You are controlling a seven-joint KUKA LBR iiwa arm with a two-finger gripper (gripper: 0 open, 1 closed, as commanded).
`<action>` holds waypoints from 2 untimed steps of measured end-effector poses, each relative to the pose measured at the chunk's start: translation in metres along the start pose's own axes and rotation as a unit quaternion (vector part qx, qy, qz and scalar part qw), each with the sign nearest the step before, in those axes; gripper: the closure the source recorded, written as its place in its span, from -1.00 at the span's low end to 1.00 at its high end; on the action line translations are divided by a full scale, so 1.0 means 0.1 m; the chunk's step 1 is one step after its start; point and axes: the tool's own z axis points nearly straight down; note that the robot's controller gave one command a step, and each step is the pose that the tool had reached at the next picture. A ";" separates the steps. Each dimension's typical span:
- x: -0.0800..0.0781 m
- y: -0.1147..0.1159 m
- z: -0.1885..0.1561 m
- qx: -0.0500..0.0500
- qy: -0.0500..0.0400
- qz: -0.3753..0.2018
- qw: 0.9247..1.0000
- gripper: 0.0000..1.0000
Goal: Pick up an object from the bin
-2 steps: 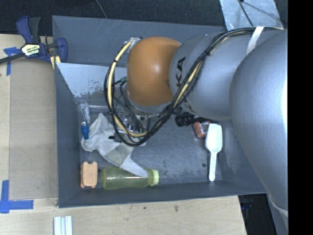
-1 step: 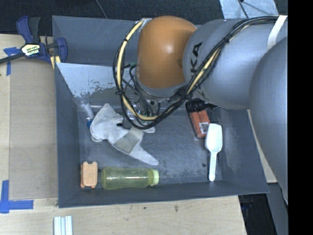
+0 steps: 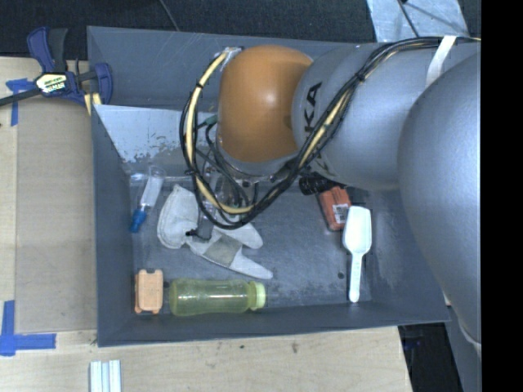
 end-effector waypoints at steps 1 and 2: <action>0.06 -0.01 0.21 0.001 0.003 -0.010 1.000 -1.00; -0.02 -0.12 0.73 -0.001 -0.002 -0.026 1.000 -1.00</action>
Offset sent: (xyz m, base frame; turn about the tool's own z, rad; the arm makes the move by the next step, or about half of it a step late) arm -0.0015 -0.0189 -0.1002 -0.0651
